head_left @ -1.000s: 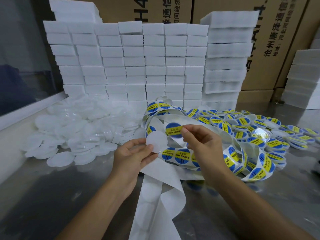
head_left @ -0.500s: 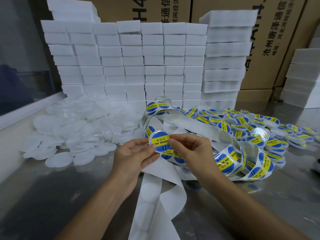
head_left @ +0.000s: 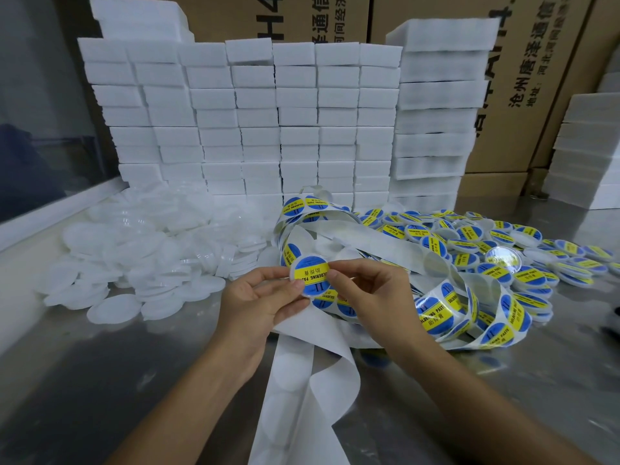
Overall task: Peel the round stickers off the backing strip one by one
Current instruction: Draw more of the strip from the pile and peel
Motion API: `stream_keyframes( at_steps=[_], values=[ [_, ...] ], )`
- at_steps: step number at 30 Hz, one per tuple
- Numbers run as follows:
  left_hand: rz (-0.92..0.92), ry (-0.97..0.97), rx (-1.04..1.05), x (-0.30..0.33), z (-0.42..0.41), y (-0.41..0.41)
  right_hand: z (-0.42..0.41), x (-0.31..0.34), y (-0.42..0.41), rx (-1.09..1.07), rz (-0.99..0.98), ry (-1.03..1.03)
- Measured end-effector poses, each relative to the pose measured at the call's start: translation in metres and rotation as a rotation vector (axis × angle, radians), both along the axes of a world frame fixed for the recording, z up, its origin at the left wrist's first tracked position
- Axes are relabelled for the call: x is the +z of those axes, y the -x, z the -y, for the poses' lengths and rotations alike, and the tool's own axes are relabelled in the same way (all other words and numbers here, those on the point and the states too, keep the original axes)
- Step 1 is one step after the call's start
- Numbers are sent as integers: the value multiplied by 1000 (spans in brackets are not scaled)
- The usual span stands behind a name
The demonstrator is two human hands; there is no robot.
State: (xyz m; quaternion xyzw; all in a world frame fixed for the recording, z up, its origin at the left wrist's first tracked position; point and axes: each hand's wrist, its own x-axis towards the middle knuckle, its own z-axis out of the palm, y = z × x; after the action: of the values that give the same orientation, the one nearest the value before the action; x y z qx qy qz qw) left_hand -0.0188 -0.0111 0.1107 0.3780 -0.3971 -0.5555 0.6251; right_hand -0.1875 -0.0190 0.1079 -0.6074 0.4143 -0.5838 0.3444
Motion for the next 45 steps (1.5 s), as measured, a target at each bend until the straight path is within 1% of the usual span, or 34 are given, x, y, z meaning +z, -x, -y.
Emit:
stream_keyframes(
  at_steps=[8, 11, 13, 15, 17, 19, 21, 23, 25, 26, 28, 32, 37, 40, 42, 45],
  values=[
    [16, 34, -1, 2, -3, 2, -2, -5, -2, -233, -333, 354],
    [-20, 34, -33, 2, -3, 4, -1, -5, -2, -282, -351, 432],
    [-52, 28, -56, 2, -3, 5, -1, -5, -2, -305, -342, 441],
    [-76, 34, -82, 1, -3, 5, -1, -7, -4, -294, -346, 420],
    [-87, 54, -111, 0, -3, 5, -3, -7, -6, -208, -289, 304],
    [-65, 81, -149, 0, -4, 5, -3, -7, -6, -133, -264, 212],
    [-23, 103, -174, 0, -4, 4, -4, -8, -7, -110, -279, 167],
    [-13, 110, -181, 0, -5, 5, -4, -5, -8, -103, -213, 128],
    [-9, 123, -211, 1, -7, 8, -3, -1, -6, -105, -91, 105],
    [4, 133, -229, 1, -7, 10, -2, 0, -4, -113, -62, 103],
    [45, 147, -244, 2, -8, 12, -1, 2, -1, -120, -60, 98],
    [106, 187, -222, 6, -9, 8, -7, 4, -5, -33, -29, 41],
    [269, 265, -258, 6, -11, 8, -4, 2, -4, -143, -99, -14],
    [285, 255, -268, 6, -10, 7, -3, 4, -2, -85, -77, 6],
    [286, 241, -234, 6, -10, 7, -2, 3, -1, -38, -62, 3],
    [290, 200, -119, 5, -6, 6, -3, 2, 1, 32, -64, 6]
  ],
)
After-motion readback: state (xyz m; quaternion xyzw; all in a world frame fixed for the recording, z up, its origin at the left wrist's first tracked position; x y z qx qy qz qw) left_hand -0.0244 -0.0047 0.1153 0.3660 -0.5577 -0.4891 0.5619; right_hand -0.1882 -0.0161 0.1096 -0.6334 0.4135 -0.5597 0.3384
